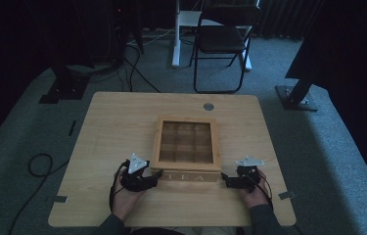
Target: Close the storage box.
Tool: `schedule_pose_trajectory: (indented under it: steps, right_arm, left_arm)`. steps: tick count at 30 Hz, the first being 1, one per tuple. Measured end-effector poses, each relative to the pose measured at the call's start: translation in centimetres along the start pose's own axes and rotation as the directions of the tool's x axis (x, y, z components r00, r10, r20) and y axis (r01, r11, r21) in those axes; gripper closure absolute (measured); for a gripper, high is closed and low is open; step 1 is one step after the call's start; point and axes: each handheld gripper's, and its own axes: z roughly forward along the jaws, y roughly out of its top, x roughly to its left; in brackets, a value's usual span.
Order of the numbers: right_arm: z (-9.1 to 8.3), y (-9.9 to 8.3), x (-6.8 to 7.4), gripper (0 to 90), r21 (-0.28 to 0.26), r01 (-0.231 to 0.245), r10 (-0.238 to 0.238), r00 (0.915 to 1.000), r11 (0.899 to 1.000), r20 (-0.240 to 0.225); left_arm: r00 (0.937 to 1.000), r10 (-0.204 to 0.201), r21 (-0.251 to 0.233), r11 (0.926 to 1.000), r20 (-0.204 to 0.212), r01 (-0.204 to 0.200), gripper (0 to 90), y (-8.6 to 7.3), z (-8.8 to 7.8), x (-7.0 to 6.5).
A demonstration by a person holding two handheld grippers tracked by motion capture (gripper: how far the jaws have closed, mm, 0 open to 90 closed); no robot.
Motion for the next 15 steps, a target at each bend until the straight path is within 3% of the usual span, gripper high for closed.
schedule_pose_trajectory:
  steps: [4, 10, 15]
  right_arm:
    - [0.0, 0.0, 0.0, 11.6, 0.0, -0.001, 0.001, 1.0, 1.0, 0.0]
    - [0.0, 0.0, 0.0, 11.6, 0.0, 0.0, 0.0, 1.0, 1.0, 0.0]
    - [0.0, 0.0, 0.0, 11.7, 0.0, -0.001, 0.001, 1.0, 1.0, 0.0]
  left_arm:
    - [1.0, -0.004, 0.012, 0.9999, 0.005, 0.004, 35.5, -0.4, 0.0, -0.2]
    - [0.9982, -0.057, -0.072, 0.9957, 0.018, 0.058, 35.4, 0.0, -1.6, 0.4]
    - [0.9968, -0.079, -0.106, 0.9912, 0.009, 0.08, 35.4, 0.2, -2.2, 1.1]
